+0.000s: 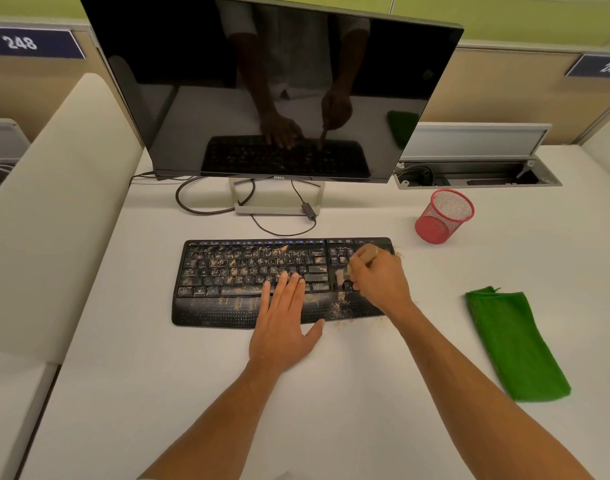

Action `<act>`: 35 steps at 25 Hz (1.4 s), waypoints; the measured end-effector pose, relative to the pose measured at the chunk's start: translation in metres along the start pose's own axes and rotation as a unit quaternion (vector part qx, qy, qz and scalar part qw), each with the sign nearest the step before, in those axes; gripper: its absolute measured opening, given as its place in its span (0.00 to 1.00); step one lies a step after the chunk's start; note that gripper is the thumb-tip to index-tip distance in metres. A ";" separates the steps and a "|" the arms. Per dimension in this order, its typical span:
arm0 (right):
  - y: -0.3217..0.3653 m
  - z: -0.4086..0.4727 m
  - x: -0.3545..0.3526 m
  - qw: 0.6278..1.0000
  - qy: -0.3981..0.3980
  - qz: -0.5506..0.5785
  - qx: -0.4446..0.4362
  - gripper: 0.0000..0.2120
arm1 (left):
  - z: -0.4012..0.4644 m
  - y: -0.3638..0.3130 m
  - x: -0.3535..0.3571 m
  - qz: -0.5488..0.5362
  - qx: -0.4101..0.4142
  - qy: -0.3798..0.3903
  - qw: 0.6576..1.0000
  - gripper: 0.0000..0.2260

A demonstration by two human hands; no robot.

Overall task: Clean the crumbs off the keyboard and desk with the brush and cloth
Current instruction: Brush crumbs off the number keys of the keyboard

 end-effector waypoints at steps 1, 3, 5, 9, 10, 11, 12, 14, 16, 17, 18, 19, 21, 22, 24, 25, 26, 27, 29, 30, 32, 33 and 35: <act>-0.003 0.000 -0.001 1.000 -0.015 0.004 -0.006 0.12 | 0.000 0.000 0.000 0.001 0.000 0.001 1.000 0.37; -0.007 -0.002 -0.002 1.000 -0.013 -0.003 -0.010 0.10 | -0.001 0.000 0.000 0.003 0.000 0.000 1.000 0.37; -0.008 -0.002 -0.005 1.000 0.009 -0.026 -0.005 0.13 | -0.001 0.000 0.000 0.003 0.001 -0.004 1.000 0.37; -0.002 0.004 -0.010 0.994 0.059 -0.086 0.016 0.22 | -0.001 -0.001 -0.001 0.000 -0.001 0.001 1.000 0.37; -0.001 0.006 -0.011 0.996 0.043 -0.075 0.014 0.21 | -0.001 -0.001 -0.001 0.000 -0.001 0.001 1.000 0.37; -0.002 0.007 -0.011 0.998 0.022 -0.054 0.009 0.20 | -0.001 -0.001 -0.001 0.000 -0.001 0.000 1.000 0.37; -0.002 0.007 -0.011 0.999 0.006 -0.031 0.001 0.17 | -0.001 -0.001 -0.001 0.000 -0.001 0.000 1.000 0.37; 0.000 0.003 -0.008 1.000 0.007 -0.014 -0.016 0.14 | -0.001 0.000 -0.001 -0.003 -0.002 0.000 1.000 0.37; 0.000 0.000 -0.006 0.998 0.023 -0.051 -0.025 0.16 | -0.001 0.000 0.000 -0.005 -0.002 -0.002 1.000 0.37; -0.001 0.000 -0.006 0.997 0.032 -0.072 -0.025 0.17 | 0.000 -0.001 0.000 -0.004 -0.001 -0.001 1.000 0.37; 0.000 0.001 -0.006 0.995 0.041 -0.092 -0.022 0.19 | 0.000 0.000 0.000 -0.003 -0.001 -0.001 1.000 0.37; 0.002 0.002 -0.006 0.993 0.051 -0.108 -0.013 0.21 | 0.000 0.000 0.000 -0.002 -0.001 0.000 1.000 0.37; 0.004 0.004 -0.005 0.991 0.056 -0.122 0.006 0.22 | -0.001 0.000 0.000 0.000 0.000 -0.001 1.000 0.37; 0.005 0.005 -0.006 0.992 0.043 -0.115 0.008 0.21 | -0.001 0.000 0.000 0.000 0.001 -0.001 1.000 0.37; 0.006 0.005 -0.008 0.996 0.014 -0.094 -0.003 0.19 | 0.000 0.000 0.001 -0.003 0.000 -0.003 1.000 0.37; 0.007 0.004 -0.009 0.997 0.009 -0.080 -0.008 0.19 | 0.000 0.000 0.001 -0.005 0.000 -0.003 1.000 0.37; 0.009 0.003 -0.010 0.997 0.014 -0.068 -0.013 0.18 | -0.001 0.001 0.001 -0.004 0.001 -0.003 1.000 0.37; 0.011 0.002 -0.009 0.998 0.032 -0.056 -0.018 0.17 | -0.001 0.000 0.000 -0.003 0.002 -0.001 1.000 0.37; 0.014 -0.005 -0.002 0.993 0.088 -0.056 -0.049 0.14 | -0.001 0.000 0.000 -0.003 0.003 -0.002 1.000 0.37; 0.014 -0.008 0.004 0.989 0.111 -0.064 -0.075 0.13 | -0.001 0.000 0.000 -0.005 0.003 -0.005 1.000 0.37; 0.014 -0.011 0.007 0.983 0.144 -0.061 -0.092 0.11 | -0.001 0.000 0.001 -0.007 0.002 -0.009 1.000 0.37; 0.014 -0.010 0.004 0.983 0.158 -0.045 -0.081 0.12 | -0.001 0.000 0.000 -0.007 0.002 -0.009 1.000 0.37; 0.015 -0.005 -0.006 0.986 0.146 -0.041 -0.062 0.14 | -0.001 0.000 0.000 -0.006 0.002 -0.004 1.000 0.37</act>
Point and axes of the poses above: each hand's wrist, its own z-axis towards the middle knuckle, its own x-axis out of the palm, y = z × x, the point moved 1 cm from there along z, towards the middle knuckle, and after that the axes turned 5 degrees about x, right-handed, at the moved point
